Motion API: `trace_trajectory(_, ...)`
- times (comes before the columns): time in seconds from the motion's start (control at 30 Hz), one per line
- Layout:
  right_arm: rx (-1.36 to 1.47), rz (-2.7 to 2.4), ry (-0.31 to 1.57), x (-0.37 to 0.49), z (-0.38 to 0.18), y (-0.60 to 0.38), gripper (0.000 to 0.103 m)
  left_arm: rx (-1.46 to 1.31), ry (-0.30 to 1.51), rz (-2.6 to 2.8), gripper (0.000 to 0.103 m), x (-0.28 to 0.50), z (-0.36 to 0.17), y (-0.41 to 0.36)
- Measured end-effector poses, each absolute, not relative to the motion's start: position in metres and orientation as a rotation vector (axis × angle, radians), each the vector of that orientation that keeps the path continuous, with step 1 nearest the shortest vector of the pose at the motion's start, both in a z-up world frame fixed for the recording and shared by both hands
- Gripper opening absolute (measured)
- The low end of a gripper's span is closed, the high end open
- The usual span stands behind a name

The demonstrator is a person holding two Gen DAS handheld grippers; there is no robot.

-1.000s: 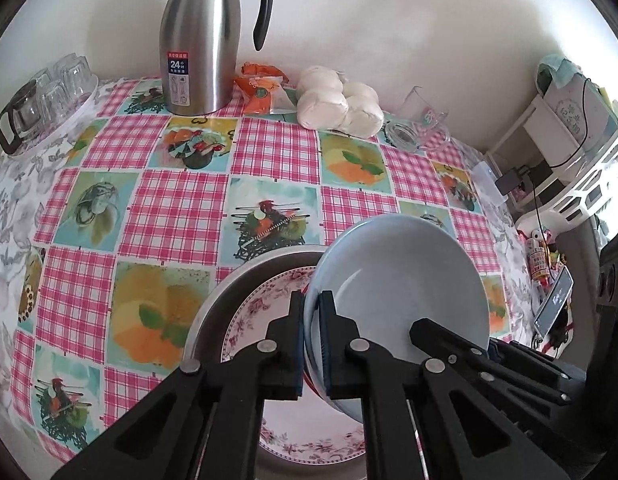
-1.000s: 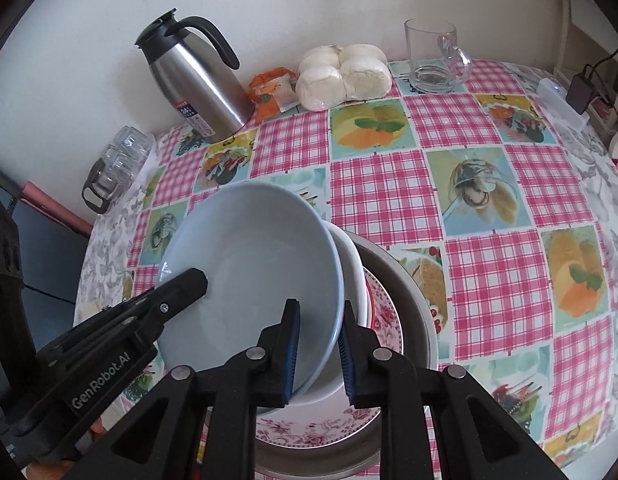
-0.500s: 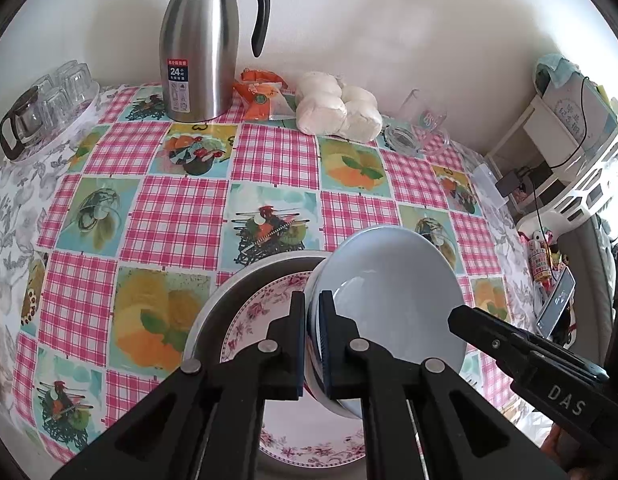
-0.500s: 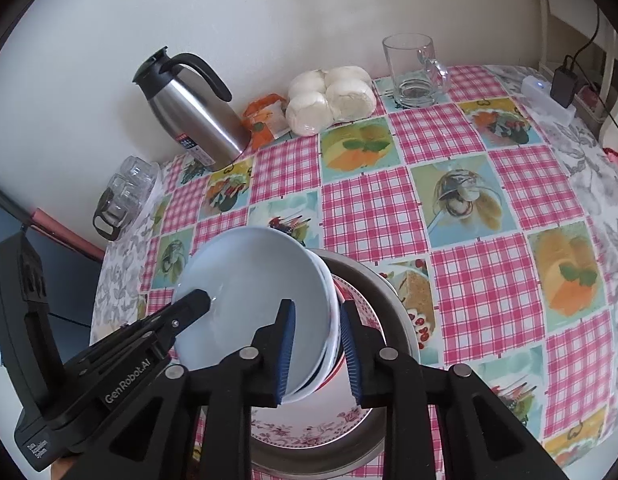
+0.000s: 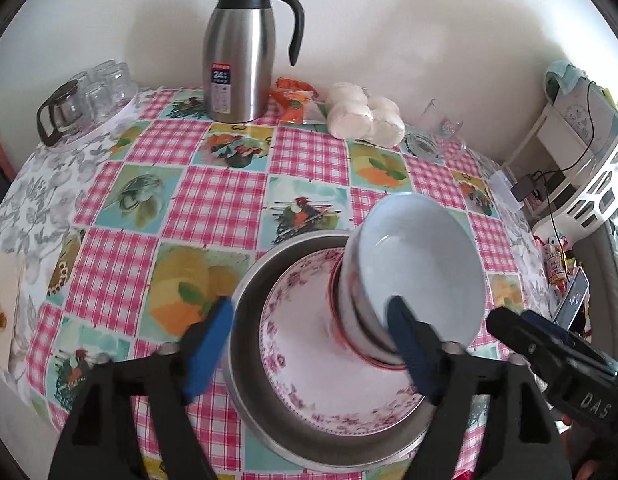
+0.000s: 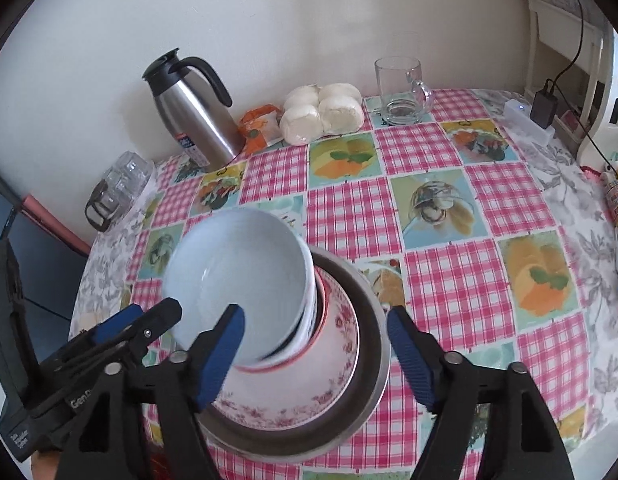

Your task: Organize plates and bowls

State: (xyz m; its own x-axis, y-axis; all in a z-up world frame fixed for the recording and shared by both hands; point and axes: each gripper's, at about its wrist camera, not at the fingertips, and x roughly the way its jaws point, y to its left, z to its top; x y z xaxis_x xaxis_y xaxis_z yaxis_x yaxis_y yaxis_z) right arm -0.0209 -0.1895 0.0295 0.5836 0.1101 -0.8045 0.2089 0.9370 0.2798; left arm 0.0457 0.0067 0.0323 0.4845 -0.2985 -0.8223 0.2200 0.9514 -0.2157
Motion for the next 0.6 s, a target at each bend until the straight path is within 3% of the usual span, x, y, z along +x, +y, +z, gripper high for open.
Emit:
trace_trajectory(0.23, 0.351, -0.06, 0.958, -0.042, 0.011, -0.189, 0.095, -0.115, 0.985, -0.356, 0.087, 0.025, 0.027, 0.017)
trace_trajectory(0.33, 0.347, -0.066, 0.945, -0.049, 0.007, -0.188, 0.102, -0.112, 0.984, -0.332, 0.094, 0.019, 0.021, 0.021)
trace_trajectory(0.6, 0.284, -0.086, 0.95, -0.06, -0.005, -0.178, 0.103, -0.027, 1.021, -0.248, 0.098, 0.008, 0.001, 0.026)
